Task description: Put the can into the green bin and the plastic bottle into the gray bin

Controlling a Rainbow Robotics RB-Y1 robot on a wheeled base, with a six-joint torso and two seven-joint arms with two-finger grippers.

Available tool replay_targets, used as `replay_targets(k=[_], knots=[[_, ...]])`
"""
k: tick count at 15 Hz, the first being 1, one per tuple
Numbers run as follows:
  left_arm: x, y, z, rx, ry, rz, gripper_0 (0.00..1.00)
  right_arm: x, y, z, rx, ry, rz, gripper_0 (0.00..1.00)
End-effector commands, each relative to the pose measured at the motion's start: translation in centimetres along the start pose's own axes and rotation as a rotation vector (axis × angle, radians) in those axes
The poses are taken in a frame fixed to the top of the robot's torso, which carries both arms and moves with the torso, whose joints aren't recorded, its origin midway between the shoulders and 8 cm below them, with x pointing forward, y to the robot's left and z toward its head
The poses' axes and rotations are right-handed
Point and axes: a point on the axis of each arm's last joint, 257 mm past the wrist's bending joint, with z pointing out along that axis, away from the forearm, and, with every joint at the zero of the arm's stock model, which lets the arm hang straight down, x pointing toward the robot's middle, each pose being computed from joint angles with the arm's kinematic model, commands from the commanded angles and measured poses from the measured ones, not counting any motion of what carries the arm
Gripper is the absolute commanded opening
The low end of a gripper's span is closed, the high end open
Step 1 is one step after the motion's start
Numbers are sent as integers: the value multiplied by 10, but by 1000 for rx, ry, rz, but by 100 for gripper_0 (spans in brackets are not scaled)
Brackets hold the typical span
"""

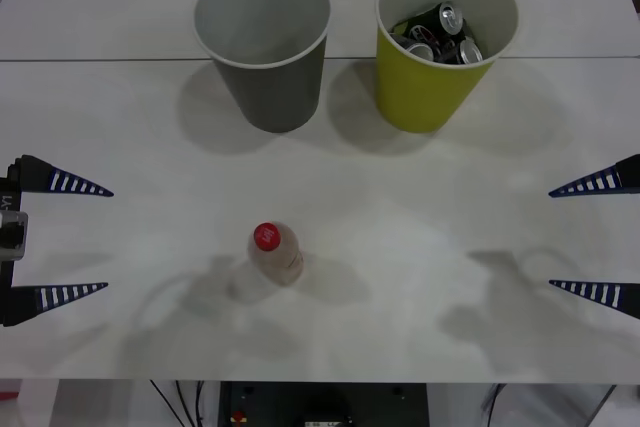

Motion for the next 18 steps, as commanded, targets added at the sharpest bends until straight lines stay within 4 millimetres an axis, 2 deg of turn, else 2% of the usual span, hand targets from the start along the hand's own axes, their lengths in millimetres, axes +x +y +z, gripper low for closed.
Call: replay_targets(k=[1, 2, 5, 11, 16, 18], knots=[[0, 0, 0, 0, 0, 0, 100, 0, 0, 0, 0, 0, 0, 100], [9, -11, 3, 12, 2, -42, 100, 0, 0, 0, 0, 0, 0, 100], [9, -10, 1, 4, -21, -74, 100, 0, 0, 0, 0, 0, 0, 100], [-7, -13, 12, -35, -113, -142, 100, 0, 0, 0, 0, 0, 0, 100], [-19, -21, 40, -50, -277, -292, 100, 0, 0, 0, 0, 0, 0, 100], [-21, -19, 48, -60, -328, -298, 100, 0, 0, 0, 0, 0, 0, 100]])
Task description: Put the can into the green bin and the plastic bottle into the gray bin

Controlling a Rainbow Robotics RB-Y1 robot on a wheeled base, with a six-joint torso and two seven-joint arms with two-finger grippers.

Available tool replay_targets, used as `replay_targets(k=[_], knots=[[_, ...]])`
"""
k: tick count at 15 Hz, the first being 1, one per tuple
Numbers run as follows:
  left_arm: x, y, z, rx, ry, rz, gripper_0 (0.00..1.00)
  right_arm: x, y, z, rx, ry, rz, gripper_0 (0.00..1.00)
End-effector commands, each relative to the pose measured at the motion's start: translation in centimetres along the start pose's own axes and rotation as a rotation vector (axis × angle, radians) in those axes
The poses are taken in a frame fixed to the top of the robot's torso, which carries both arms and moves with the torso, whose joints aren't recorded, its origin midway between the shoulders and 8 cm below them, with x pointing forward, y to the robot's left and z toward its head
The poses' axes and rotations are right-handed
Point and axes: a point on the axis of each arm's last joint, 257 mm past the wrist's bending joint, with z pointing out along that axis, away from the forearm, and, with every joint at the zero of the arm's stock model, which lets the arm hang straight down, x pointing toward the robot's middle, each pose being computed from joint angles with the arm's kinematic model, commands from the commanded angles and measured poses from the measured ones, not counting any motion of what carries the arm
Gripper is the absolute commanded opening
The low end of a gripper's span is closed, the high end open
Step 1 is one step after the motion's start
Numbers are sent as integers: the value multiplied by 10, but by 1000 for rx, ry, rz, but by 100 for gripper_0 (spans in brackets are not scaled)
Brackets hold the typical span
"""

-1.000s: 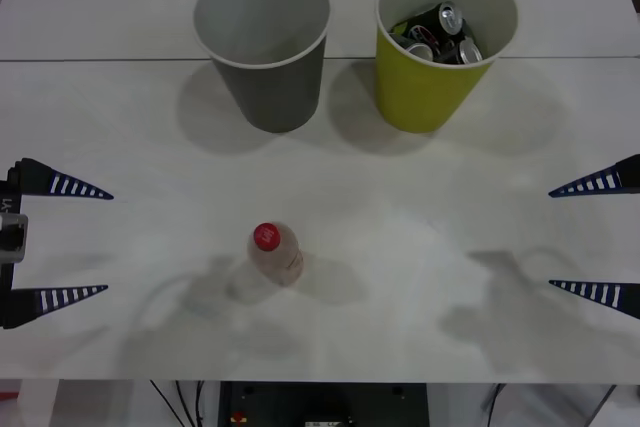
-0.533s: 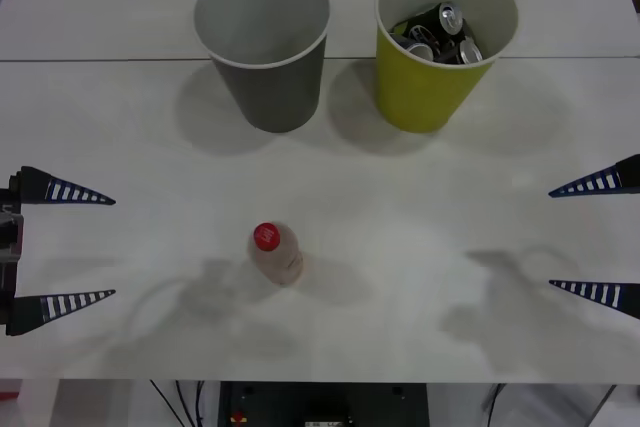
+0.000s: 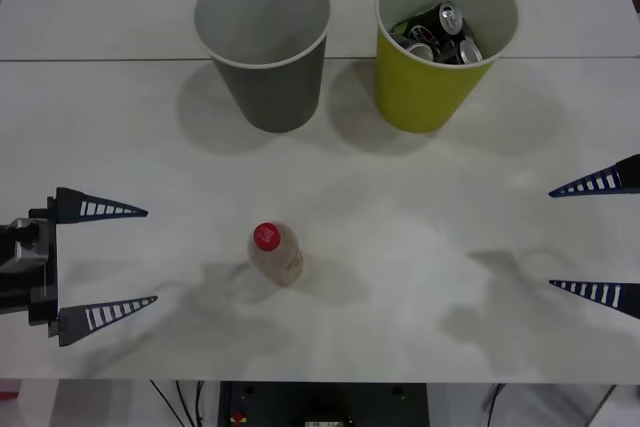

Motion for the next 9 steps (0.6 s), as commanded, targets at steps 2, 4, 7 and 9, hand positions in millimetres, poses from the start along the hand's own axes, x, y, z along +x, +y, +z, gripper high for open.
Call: replay_targets(k=[2, 4, 7, 9], knots=[[0, 0, 18, -11, -87, -29, 100, 0, 0, 0, 0, 0, 0, 100], [-2, 0, 28, -29, -112, -32, 100, 0, 0, 0, 0, 0, 0, 100], [2, -5, 43, -55, -131, -4, 100, 0, 0, 0, 0, 0, 0, 100], [6, -10, 54, -63, -161, -2, 100, 0, 0, 0, 0, 0, 0, 100]])
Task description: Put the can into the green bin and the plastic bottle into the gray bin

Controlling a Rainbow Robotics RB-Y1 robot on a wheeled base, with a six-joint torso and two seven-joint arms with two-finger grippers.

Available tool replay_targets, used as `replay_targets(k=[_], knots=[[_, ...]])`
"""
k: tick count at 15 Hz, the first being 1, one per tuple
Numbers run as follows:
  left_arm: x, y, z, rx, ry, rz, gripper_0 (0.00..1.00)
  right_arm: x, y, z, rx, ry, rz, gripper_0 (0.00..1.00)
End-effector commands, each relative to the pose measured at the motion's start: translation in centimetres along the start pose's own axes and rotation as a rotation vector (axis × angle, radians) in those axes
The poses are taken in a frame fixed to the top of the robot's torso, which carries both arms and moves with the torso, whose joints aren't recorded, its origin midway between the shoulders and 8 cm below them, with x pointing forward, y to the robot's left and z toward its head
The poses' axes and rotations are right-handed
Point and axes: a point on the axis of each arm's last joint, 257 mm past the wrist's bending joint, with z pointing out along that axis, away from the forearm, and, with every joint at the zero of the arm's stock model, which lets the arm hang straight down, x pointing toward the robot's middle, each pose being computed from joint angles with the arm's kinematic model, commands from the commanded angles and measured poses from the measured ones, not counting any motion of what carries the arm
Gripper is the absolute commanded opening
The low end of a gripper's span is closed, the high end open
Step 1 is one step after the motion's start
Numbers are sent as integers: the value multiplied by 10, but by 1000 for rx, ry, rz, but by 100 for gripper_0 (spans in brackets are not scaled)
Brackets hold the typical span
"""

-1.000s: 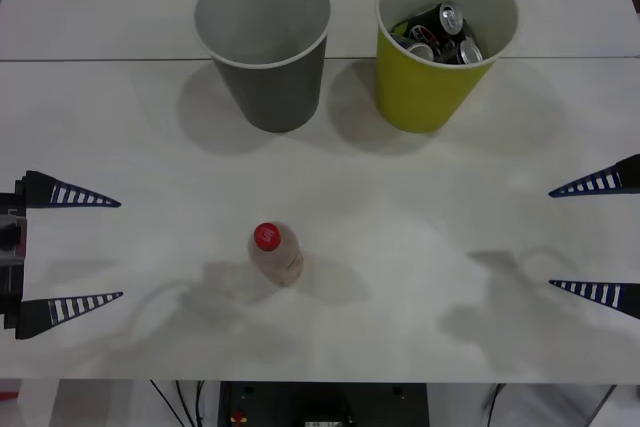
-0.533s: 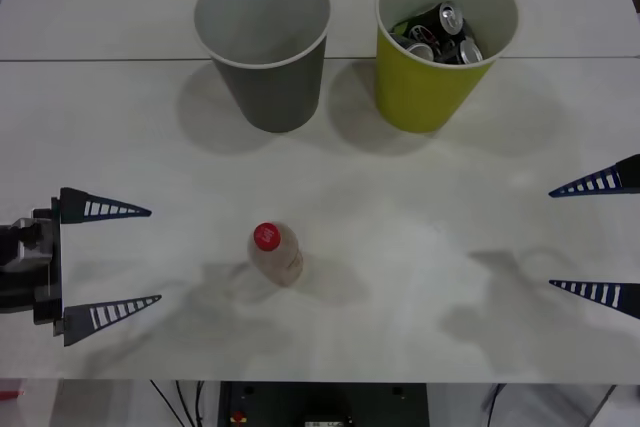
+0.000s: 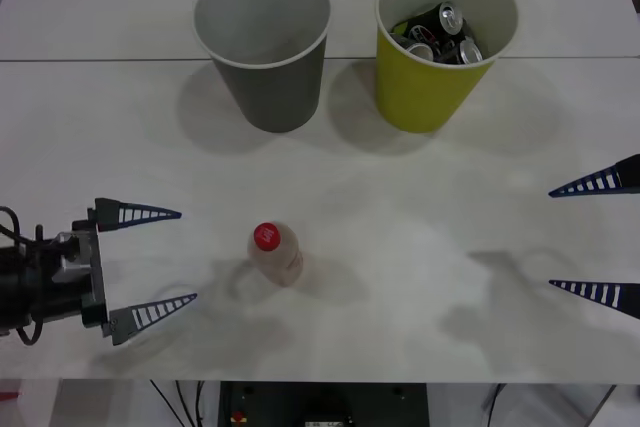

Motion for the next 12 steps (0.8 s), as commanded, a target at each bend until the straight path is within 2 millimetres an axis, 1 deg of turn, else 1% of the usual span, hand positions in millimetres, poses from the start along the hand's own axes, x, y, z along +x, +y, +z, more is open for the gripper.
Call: replay_targets(k=[1, 4, 8, 12], knots=[[9, -5, 18, -5, -47, 6, 100, 0, 0, 0, 0, 0, 0, 100], [15, -5, 34, -5, -76, -1, 100, 0, 0, 0, 0, 0, 0, 100], [5, -13, 60, -18, -135, -28, 100, 0, 0, 0, 0, 0, 0, 100], [1, -14, 78, -22, -156, -37, 100, 0, 0, 0, 0, 0, 0, 100]])
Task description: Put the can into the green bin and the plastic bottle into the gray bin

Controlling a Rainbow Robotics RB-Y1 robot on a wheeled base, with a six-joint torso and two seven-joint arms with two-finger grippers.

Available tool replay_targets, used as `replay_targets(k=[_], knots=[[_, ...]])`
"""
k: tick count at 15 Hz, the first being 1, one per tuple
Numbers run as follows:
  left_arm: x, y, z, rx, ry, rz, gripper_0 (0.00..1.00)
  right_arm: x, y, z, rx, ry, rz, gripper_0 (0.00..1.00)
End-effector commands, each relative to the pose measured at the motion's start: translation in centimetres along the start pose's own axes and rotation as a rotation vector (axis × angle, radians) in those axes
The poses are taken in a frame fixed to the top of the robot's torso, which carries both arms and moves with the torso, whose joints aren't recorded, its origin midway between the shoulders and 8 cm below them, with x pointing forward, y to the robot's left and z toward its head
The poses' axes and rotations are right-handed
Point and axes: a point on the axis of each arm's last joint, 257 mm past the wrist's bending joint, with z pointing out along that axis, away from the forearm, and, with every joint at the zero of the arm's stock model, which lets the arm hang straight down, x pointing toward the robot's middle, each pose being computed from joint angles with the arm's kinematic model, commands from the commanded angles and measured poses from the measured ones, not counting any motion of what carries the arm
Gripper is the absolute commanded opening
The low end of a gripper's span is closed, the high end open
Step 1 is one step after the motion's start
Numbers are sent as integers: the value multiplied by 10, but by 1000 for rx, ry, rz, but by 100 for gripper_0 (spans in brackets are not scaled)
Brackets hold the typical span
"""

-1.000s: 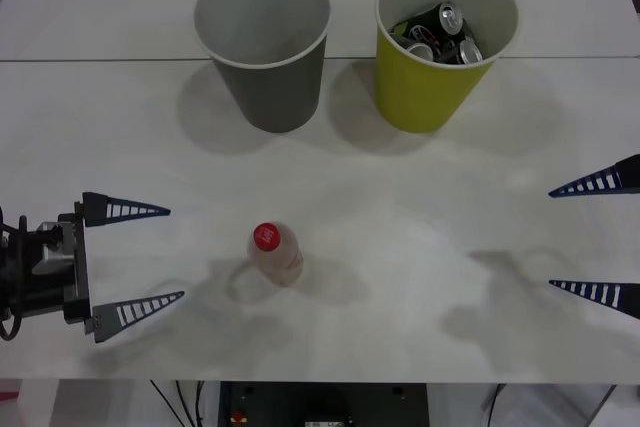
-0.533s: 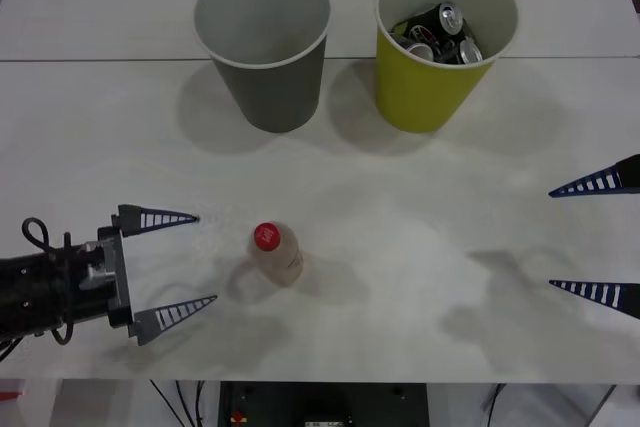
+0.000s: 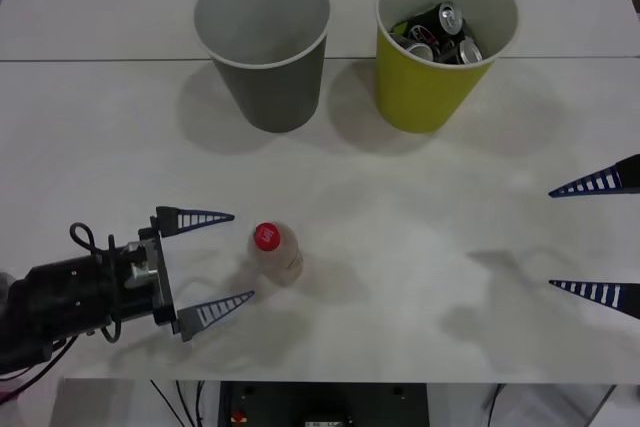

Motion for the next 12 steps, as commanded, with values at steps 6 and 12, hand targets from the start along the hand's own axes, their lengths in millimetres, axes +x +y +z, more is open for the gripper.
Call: replay_targets(k=[6, 12], knots=[[1, -3, 44, 11, -47, -31, 100, 0, 0, 0, 0, 0, 0, 100], [1, -11, 75, 9, -57, -34, 100, 0, 0, 0, 0, 0, 0, 100]])
